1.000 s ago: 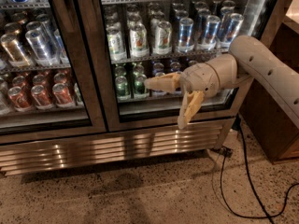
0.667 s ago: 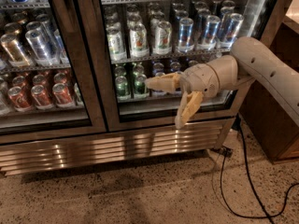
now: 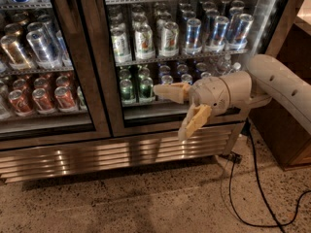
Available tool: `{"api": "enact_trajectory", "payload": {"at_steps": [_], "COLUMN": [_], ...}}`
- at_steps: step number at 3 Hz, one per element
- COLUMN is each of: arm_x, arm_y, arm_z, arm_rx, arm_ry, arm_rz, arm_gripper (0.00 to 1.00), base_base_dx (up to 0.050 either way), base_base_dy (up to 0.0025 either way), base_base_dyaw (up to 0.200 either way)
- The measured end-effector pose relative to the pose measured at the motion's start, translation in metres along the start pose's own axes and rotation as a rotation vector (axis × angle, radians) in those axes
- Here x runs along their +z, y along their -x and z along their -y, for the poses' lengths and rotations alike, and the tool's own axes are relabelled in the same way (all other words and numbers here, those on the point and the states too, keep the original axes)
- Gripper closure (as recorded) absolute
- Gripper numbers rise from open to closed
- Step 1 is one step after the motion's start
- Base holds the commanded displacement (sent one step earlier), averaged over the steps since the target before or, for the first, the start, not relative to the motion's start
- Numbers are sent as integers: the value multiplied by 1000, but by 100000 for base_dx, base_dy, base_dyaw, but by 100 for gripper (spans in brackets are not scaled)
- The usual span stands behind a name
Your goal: Open left fridge door
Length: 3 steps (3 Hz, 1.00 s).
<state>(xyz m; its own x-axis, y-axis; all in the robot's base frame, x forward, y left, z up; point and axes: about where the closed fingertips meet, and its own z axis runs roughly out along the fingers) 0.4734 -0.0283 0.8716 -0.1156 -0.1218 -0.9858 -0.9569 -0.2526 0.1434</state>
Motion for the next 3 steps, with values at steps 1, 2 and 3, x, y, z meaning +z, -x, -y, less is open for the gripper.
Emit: {"api": "enact_trajectory", "payload": {"at_steps": [1,2,3], "arm_x": [0,3,5], "arm_y": [0,29,94], "arm_z": [0,-9,-43], "arm_rx": [0,-34,-145], "arm_ry": [0,48,94], "arm_rz": [0,90,152], "arm_gripper": [0,0,0], "base_base_dx": [0,0,0], "base_base_dy": [0,0,0], "base_base_dyaw": [0,0,0]}}
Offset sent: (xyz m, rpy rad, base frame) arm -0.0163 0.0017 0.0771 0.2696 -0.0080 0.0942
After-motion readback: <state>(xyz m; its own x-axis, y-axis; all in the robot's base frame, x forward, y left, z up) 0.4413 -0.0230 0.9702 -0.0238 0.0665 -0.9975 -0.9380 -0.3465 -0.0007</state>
